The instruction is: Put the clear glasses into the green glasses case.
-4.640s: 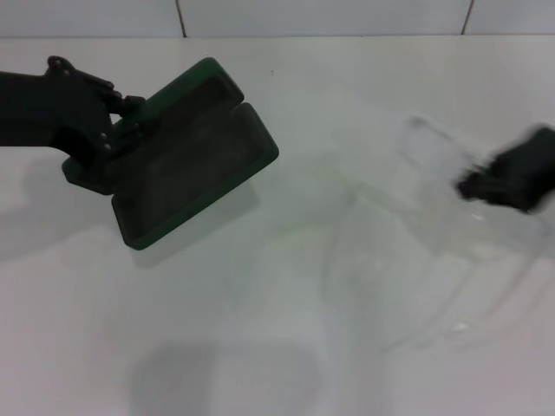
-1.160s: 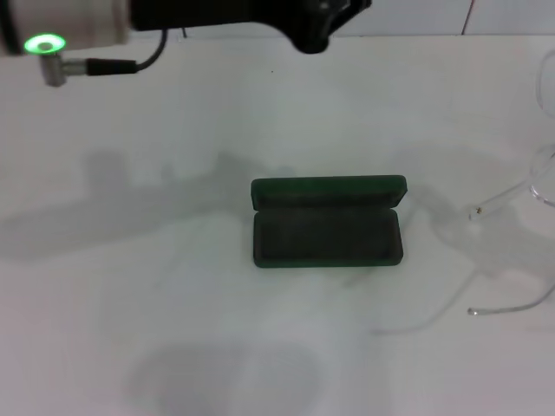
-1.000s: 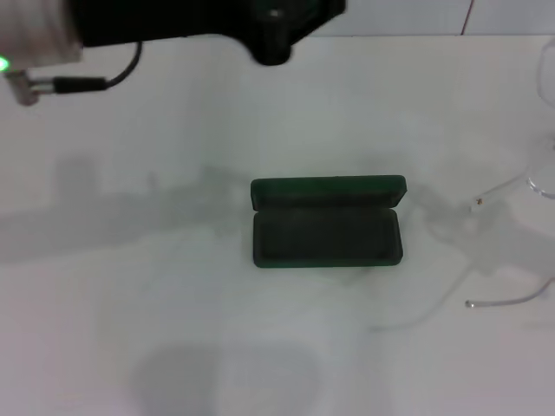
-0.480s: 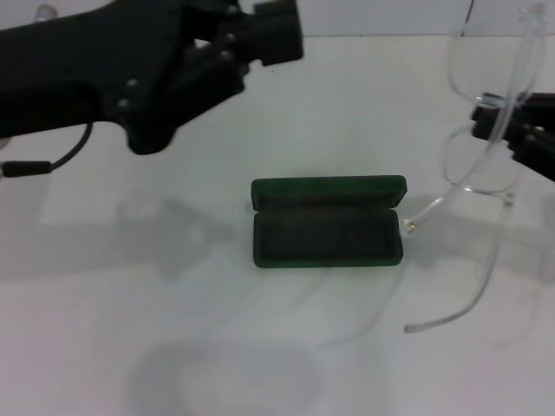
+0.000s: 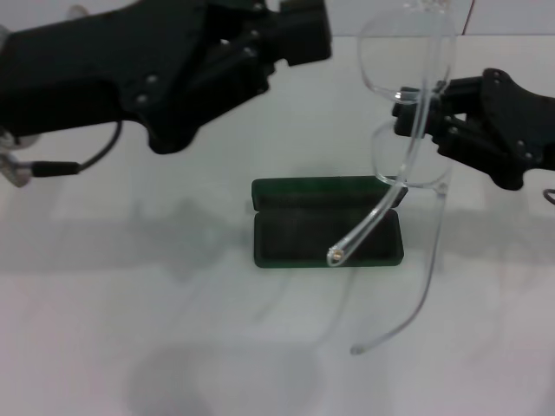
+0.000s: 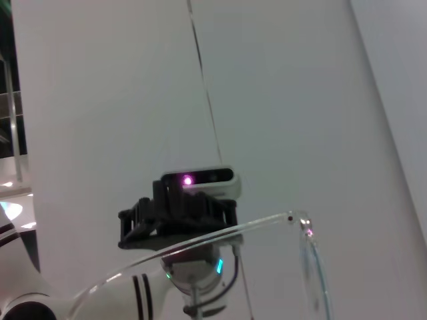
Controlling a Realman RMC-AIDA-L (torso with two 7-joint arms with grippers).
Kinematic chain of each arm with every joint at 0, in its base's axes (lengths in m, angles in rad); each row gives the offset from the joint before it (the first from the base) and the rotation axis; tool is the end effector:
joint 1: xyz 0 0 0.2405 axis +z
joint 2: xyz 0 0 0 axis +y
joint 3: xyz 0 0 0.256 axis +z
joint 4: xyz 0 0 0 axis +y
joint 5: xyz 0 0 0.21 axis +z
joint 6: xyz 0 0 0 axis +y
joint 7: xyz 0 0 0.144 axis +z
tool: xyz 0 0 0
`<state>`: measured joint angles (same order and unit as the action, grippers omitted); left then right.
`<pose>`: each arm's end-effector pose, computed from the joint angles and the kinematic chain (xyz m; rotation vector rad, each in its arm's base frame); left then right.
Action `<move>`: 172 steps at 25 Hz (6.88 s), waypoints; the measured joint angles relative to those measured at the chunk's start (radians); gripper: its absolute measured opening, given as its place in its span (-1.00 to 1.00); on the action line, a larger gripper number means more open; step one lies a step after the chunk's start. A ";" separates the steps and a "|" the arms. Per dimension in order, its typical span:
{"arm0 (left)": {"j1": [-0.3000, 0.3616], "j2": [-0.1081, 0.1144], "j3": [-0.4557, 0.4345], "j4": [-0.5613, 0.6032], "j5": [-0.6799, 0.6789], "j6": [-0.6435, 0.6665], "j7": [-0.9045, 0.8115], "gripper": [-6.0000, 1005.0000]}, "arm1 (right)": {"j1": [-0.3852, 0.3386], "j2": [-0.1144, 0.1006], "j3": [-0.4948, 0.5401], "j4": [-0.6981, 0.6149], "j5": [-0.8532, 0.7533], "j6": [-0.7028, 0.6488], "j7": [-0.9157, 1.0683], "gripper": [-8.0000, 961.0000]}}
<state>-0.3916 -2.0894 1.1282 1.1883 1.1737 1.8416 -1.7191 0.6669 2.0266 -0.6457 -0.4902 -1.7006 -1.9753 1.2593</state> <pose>-0.1164 0.2825 0.0728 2.6612 0.0879 1.4963 0.1841 0.3221 0.0347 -2.7748 0.1910 1.4502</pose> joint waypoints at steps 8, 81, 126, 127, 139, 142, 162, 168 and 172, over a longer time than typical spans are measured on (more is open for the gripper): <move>-0.047 0.000 0.022 -0.065 0.026 -0.003 0.008 -0.92 | 0.011 0.001 -0.193 -0.005 0.138 0.074 -0.015 -0.74; -0.065 -0.007 0.113 -0.380 -0.107 -0.131 0.297 -0.91 | 0.078 0.001 -0.394 0.010 0.378 0.220 -0.113 -0.74; -0.090 0.000 0.228 -0.399 -0.113 0.022 0.298 -0.91 | -0.040 -0.004 -0.304 0.123 1.008 -0.107 -0.162 -0.75; -0.101 -0.001 0.249 -0.399 -0.129 0.022 0.305 -0.91 | -0.016 -0.004 -0.328 0.150 1.008 -0.105 -0.190 -0.75; -0.141 -0.004 0.309 -0.402 -0.180 0.022 0.316 -0.91 | 0.074 0.001 -0.535 0.192 1.014 -0.030 -0.336 -0.75; -0.131 -0.003 0.317 -0.402 -0.214 0.022 0.325 -0.91 | 0.074 0.001 -0.555 0.196 1.013 -0.014 -0.345 -0.75; -0.107 0.001 0.297 -0.475 -0.321 0.006 0.351 -0.91 | 0.081 0.001 -0.747 0.193 1.008 0.126 -0.362 -0.75; -0.107 0.001 0.263 -0.526 -0.323 0.005 0.361 -0.91 | 0.088 0.001 -0.793 0.193 1.007 0.156 -0.360 -0.75; -0.106 0.002 0.258 -0.549 -0.323 0.006 0.376 -0.91 | 0.093 0.001 -0.823 0.192 1.006 0.164 -0.359 -0.75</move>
<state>-0.4974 -2.0878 1.3861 0.6388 0.8506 1.8474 -1.3429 0.7601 2.0278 -1.4686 -0.2977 -0.6944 -1.8115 0.9005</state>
